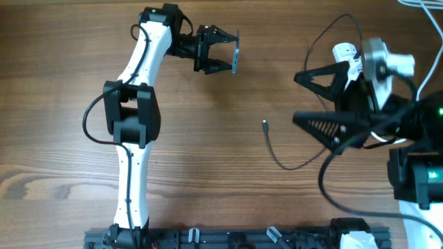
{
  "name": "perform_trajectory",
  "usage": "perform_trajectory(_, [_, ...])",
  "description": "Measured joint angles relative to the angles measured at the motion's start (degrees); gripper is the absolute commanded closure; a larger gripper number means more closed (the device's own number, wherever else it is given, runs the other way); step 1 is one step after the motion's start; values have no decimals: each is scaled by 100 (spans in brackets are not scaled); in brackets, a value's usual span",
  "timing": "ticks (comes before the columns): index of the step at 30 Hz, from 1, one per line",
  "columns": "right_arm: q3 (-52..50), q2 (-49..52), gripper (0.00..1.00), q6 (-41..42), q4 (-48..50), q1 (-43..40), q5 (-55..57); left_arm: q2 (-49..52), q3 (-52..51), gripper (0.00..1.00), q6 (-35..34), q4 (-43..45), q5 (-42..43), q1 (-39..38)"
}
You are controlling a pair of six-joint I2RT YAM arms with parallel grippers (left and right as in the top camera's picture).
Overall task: Plug charger to phone and switch on socket
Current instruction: 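Swing the right gripper toward the phone held by the left gripper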
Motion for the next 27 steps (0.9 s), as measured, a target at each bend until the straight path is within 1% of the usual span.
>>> perform_trajectory(3, [7,0,1,295,-627,98,328,0,0,36,0,0,2,22])
perform_trajectory(7, [28,13,1,153,-1967,503,1200,0,0,36,0,0,2,26])
perform_trajectory(9, [70,57,0,-76,-2802,868,2039,-2,0,36,0,0,2,26])
perform_trajectory(10, [201,168,1,-295,-3469,1191,2723,-2,0,36,0,0,2,26])
perform_trajectory(11, [299,256,0,-367,-3711,1349,3064,-2,0,36,0,0,0,26])
perform_trajectory(14, [981,789,0,-597,-4953,1943,4509,-2,0,36,0,0,2,26])
perform_trajectory(16, [1515,1200,1,-623,-5630,2267,5230,-2,0,36,0,0,0,26])
perform_trajectory(17, [1934,1510,1,-581,-6203,2444,5692,-2,0,36,0,-4,2,26])
perform_trajectory(19, [2544,2024,0,-562,-6835,2638,6269,-2,0,36,-2,-2,0,26])
perform_trajectory(21, [3097,2535,0,-542,-7191,2769,6675,-2,0,36,0,0,0,26])
perform_trajectory(23, [3449,2951,0,-527,-7232,2889,6885,-4,0,36,0,-2,0,26])
perform_trajectory(26, [3617,3344,1,-603,-6752,3036,6767,-4,0,36,0,0,0,26])
perform_trajectory(27, [3617,3414,5,-713,-6496,3060,6607,-4,0,36,0,-2,0,26])
